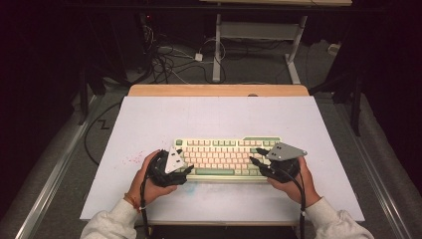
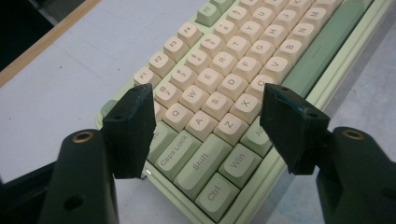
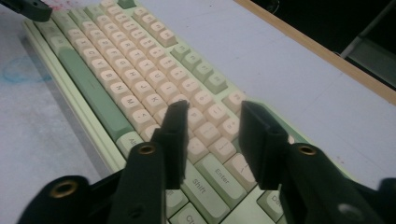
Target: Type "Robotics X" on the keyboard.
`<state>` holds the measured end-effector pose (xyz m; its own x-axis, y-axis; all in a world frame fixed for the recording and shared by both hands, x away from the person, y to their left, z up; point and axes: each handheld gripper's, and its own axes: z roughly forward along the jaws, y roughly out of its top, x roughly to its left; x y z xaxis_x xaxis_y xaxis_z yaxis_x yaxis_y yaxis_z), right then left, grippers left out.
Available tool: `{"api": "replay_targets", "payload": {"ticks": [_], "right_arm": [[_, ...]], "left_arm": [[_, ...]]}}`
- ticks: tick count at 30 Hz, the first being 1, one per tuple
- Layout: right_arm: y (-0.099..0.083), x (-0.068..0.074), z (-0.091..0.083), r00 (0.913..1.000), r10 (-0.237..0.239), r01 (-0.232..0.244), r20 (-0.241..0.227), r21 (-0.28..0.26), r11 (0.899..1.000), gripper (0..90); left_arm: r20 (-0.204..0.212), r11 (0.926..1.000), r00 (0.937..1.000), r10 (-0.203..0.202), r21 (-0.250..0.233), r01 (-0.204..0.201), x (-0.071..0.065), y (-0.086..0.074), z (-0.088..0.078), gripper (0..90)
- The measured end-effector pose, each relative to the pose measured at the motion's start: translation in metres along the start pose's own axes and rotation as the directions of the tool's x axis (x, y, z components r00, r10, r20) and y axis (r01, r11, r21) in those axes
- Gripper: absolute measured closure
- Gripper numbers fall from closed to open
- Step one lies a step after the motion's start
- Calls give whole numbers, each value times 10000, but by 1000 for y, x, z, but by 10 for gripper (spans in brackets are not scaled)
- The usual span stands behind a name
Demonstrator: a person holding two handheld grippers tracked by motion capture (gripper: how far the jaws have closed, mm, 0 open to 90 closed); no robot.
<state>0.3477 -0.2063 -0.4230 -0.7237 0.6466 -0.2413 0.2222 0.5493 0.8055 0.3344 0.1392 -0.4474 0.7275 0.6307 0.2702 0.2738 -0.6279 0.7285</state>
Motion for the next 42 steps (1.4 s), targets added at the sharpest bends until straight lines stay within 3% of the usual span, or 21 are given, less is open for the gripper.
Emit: {"api": "replay_targets", "payload": {"ticks": [4, 8, 11, 17, 20, 23, 31, 42], "right_arm": [[-1, -1, 2, 9998, 94, -93, 152, -79, 9999, 420], [-2, -2, 4, 9982, 513, -506, 305, -237, 9984, 241], [-2, -3, 6, 9960, 745, -734, 489, -229, 9970, 180], [-2, -2, 7, 9951, 685, -667, 708, -276, 9974, 169], [-1, 1, 10, 9919, 338, -338, 1228, -28, 9994, 176], [-1, 3, 11, 9951, 236, -235, 962, -20, 9997, 200], [0, 0, 16, 9940, 229, -233, 1070, 23, 9997, 189], [1, -4, 11, 9922, 177, -162, 1232, -131, 9998, 192]], "left_arm": [[20, 10000, 10000, -22, -83, 22, 0, 0, 0, 250], [-32, 9999, 10000, -94, -86, 94, 0, 0, 1, 183], [-41, 9999, 10000, -35, -103, 35, -1, 1, 1, 167], [-192, 9998, 9997, 140, -114, -142, -3, 3, 2, 156], [-207, 9998, 9996, 187, -115, -189, -3, 4, 3, 156], [-140, 9996, 9996, 251, -116, -253, -3, 5, 5, 156], [-183, 9995, 9998, 114, -280, -119, 2, 9, 7, 157], [-483, 9994, 9983, 323, -121, -329, 9, 11, 5, 157]]}}
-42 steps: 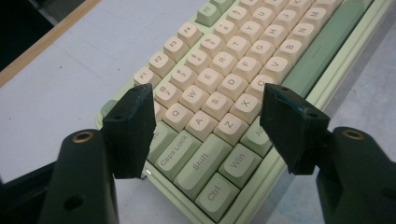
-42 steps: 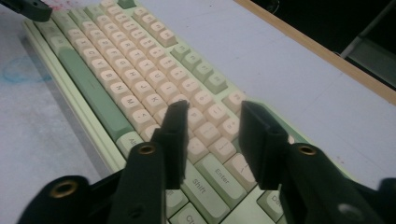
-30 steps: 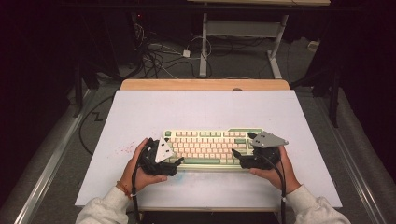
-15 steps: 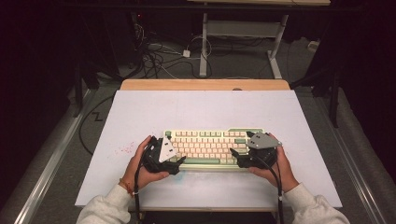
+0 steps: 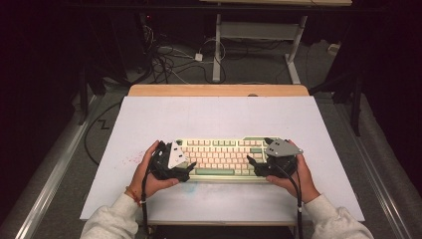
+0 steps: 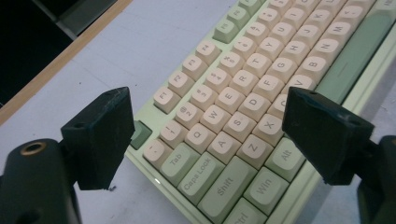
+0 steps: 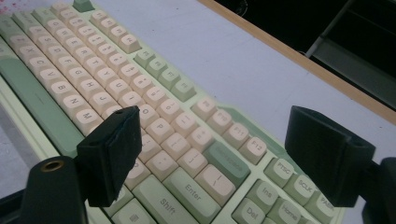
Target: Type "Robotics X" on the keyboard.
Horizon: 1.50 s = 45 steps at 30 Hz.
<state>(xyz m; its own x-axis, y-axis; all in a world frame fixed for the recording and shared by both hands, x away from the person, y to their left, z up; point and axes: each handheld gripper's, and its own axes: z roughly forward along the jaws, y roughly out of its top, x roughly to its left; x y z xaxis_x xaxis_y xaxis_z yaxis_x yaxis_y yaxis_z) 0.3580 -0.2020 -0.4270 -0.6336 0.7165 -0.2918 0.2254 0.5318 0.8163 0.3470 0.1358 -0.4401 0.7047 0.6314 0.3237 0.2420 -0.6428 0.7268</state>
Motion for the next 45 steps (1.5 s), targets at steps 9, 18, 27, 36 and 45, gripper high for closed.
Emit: {"api": "replay_targets", "payload": {"ticks": [9, 18, 27, 36, 45], "right_arm": [[-1, -1, -10, 9996, -148, 149, 232, -39, 9999, 195], [-4, -4, -16, 9990, -137, 141, 426, -81, 9999, 195], [-10, -11, -23, 9977, -41, 44, 669, -37, 10000, 197], [-16, -15, -31, 9965, 18, -17, 831, -14, 10000, 199], [-25, -18, -38, 9953, 96, -101, 963, 44, 9999, 199]], "left_arm": [[-373, 10000, 9993, -6, 20, 7, 2, -5, -9, 157], [-542, 9999, 9985, -79, 111, 85, 7, -12, -14, 156], [-726, 9996, 9973, -93, 251, 112, 9, -20, -19, 156], [-794, 9991, 9968, -121, 384, 152, 9, -27, -23, 156], [-771, 9988, 9970, -103, 477, 141, 8, -34, -26, 156]]}}
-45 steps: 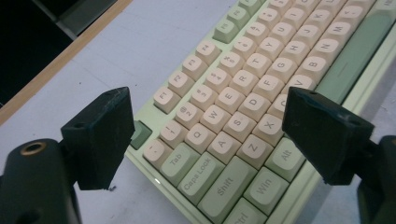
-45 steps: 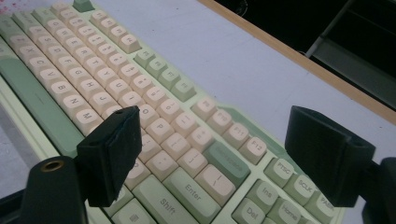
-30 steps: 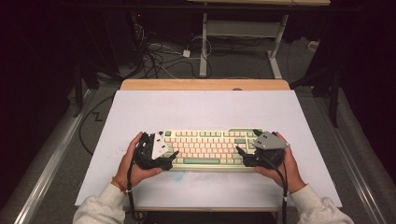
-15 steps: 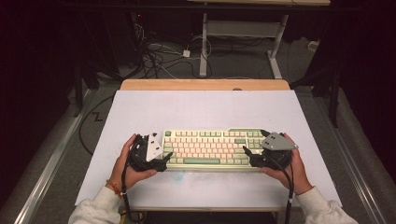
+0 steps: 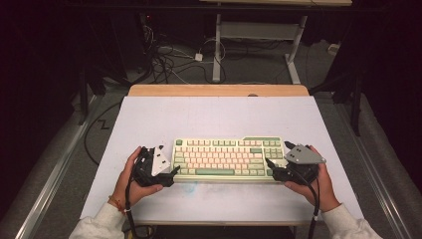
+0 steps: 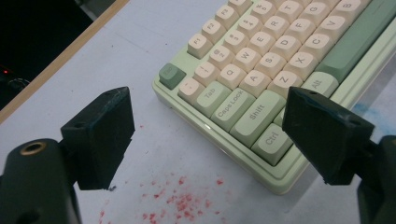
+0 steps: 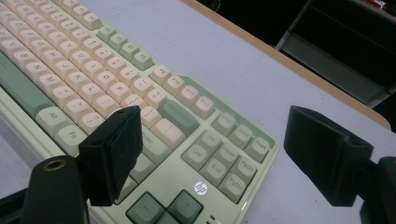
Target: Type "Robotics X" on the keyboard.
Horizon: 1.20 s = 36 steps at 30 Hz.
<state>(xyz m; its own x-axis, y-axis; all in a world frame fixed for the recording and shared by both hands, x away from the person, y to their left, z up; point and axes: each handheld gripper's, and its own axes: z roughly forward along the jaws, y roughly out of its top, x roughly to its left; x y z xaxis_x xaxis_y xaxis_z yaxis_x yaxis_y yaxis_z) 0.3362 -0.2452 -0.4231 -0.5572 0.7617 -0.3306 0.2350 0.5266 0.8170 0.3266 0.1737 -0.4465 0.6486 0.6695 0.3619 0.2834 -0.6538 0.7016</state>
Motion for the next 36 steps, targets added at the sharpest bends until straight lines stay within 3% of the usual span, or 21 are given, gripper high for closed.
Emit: {"api": "replay_targets", "payload": {"ticks": [10, 36], "right_arm": [[-8, -3, -7, 9999, 5, -6, 109, 24, 10000, 199], [-26, -7, -20, 9996, 96, -100, 266, 128, 9999, 199]], "left_arm": [[52, 10000, 10000, -14, -88, 14, 0, -8, -7, 156], [67, 9993, 10000, -5, 363, 3, -2, -29, -12, 156]]}}
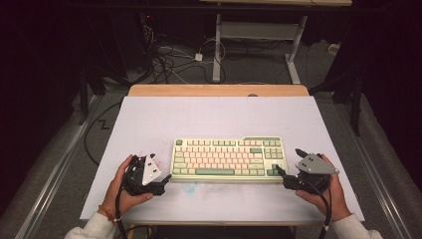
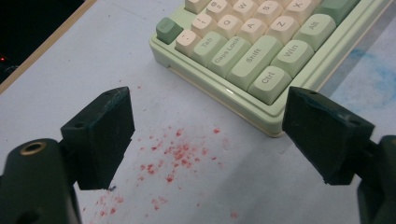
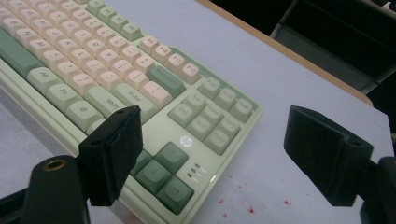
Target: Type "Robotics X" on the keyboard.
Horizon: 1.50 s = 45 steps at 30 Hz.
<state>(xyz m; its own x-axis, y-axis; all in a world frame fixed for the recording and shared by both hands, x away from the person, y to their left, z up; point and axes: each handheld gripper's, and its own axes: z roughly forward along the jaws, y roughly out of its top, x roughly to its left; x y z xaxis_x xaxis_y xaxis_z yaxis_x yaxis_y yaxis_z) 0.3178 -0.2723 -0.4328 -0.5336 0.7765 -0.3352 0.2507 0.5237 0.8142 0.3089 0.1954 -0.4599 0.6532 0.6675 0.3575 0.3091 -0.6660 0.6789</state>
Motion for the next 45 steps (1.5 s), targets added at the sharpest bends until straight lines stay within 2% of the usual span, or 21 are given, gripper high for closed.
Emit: {"api": "replay_targets", "payload": {"ticks": [11, 23, 36, 45], "right_arm": [[-9, -5, -7, 9998, 130, -132, 181, 84, 9999, 198], [-24, -7, -12, 9987, 317, -327, 402, 252, 9991, 184], [-45, -3, -15, 9983, 517, -531, 271, 533, 9972, 169], [-47, -1, -18, 9985, 477, -488, 252, 428, 9979, 170]], "left_arm": [[-14, 9997, 10000, 20, 234, -20, -1, -9, -1, 156], [72, 9991, 9998, -179, 395, 176, 0, -16, 0, 156], [237, 9966, 9986, -462, 686, 445, -2, -27, 1, 156], [329, 9963, 9981, -512, 704, 488, -5, -27, 1, 156]]}}
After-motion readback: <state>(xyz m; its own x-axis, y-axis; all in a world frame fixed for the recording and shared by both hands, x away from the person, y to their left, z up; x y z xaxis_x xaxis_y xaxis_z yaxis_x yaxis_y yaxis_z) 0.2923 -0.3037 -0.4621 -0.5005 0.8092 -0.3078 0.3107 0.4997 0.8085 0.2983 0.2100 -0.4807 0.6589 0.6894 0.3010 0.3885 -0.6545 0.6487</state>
